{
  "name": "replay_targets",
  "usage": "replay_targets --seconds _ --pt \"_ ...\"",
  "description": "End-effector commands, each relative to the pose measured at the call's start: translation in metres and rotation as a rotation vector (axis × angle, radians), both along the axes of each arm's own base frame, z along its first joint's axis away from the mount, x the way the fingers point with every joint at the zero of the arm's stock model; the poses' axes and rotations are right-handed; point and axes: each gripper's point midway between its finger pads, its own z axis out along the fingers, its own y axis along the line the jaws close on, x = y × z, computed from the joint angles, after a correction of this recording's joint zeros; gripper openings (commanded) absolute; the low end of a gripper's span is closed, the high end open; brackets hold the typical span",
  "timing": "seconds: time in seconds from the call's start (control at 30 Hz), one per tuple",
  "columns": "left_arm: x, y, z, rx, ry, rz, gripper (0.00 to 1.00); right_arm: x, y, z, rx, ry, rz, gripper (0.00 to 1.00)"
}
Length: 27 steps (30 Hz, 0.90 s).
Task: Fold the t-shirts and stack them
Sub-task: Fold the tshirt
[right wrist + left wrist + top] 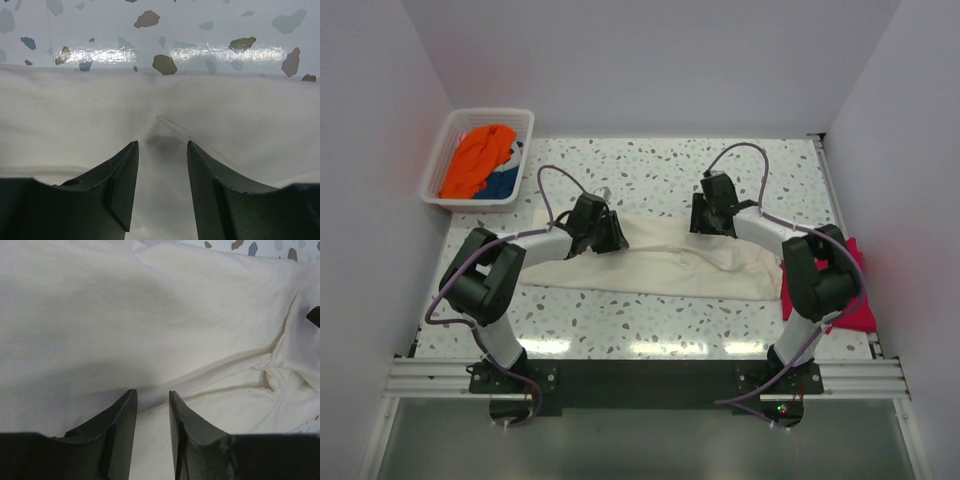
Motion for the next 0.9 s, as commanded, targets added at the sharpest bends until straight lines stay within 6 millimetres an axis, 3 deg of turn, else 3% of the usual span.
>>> replay_targets --seconds 0.0,0.37,0.43,0.5,0.57,0.67,0.87 --pt "0.012 -0.007 0.028 -0.02 -0.078 -0.007 0.36 0.03 0.006 0.022 -0.036 -0.114 -0.003 0.48" --pt "0.012 -0.006 0.027 -0.017 -0.074 -0.008 0.36 0.026 0.016 -0.002 -0.081 -0.072 0.012 0.46" --pt "0.011 -0.006 0.026 -0.018 -0.072 -0.006 0.36 0.025 0.015 -0.002 -0.09 -0.075 0.003 0.41" --pt "0.011 -0.006 0.027 -0.019 -0.072 -0.007 0.36 0.024 0.015 -0.001 -0.092 -0.074 -0.002 0.3" --pt "0.01 -0.006 0.026 -0.019 -0.071 -0.009 0.36 0.023 0.015 0.006 -0.081 -0.084 -0.012 0.16" --pt "0.01 -0.006 0.027 -0.02 -0.074 -0.007 0.36 0.019 0.015 0.019 -0.06 -0.103 -0.026 0.05" --pt "0.01 -0.006 0.029 -0.023 -0.077 -0.006 0.36 0.001 0.019 0.047 0.002 -0.125 -0.028 0.0"
